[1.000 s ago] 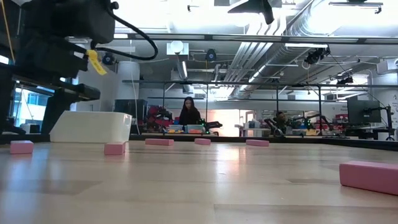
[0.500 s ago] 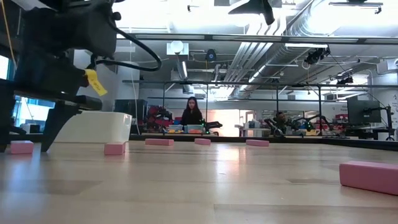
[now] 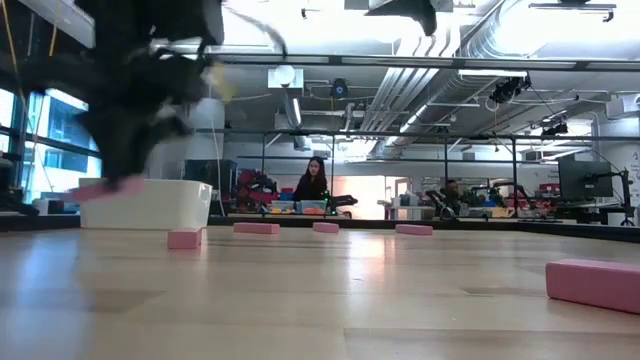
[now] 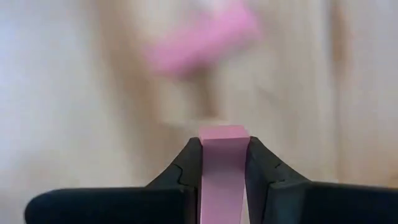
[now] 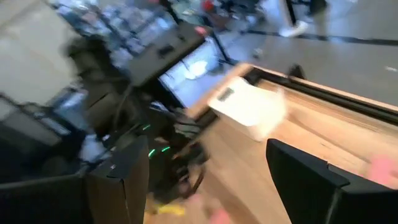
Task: Sort blocks
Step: Put the pink block into the white bin
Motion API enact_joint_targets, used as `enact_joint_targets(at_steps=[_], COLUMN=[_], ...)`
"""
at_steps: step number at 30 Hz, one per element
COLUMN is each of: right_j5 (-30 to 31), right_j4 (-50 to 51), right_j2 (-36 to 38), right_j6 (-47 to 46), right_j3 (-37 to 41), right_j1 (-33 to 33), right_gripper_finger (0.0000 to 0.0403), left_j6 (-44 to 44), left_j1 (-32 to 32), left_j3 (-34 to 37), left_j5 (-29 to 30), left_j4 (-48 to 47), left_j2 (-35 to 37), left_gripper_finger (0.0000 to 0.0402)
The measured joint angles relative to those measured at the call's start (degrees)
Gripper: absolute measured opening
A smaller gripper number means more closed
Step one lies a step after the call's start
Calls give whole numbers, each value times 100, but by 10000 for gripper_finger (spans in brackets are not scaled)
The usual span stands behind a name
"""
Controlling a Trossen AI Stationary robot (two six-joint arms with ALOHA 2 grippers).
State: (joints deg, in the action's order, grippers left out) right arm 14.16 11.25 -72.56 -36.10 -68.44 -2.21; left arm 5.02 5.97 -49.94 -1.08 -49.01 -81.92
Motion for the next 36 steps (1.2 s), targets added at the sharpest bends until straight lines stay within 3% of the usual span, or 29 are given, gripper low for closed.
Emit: enact_joint_targets(at_steps=[7, 13, 18, 24, 29, 36], right_j5=[-86, -49, -38, -25, -25, -27], right_j4=[-651, -657, -637, -635, -635, -630], right_j2=[189, 168, 155, 156, 156, 156], right_j6=[549, 454, 294, 150, 153, 205], right_j3=[-6, -5, -2, -2, 0, 0], right_j1=[86, 71, 71, 75, 75, 75], right_gripper_finger=[256, 256, 256, 256, 256, 256], left_j6=[121, 580, 183, -189, -272, -739], left_j1=[-1770, -4248, -5405, -5638, -5590, -5056], left_j3=[-273, -257, -248, -248, -325, -746], left_j5=[2264, 1862, 1438, 1317, 1246, -291], left_j4=[603, 1283, 1525, 1171, 833, 792], left_j2=[1515, 1755, 1178, 569, 540, 1308], left_gripper_finger=[40, 40, 52, 142, 208, 244])
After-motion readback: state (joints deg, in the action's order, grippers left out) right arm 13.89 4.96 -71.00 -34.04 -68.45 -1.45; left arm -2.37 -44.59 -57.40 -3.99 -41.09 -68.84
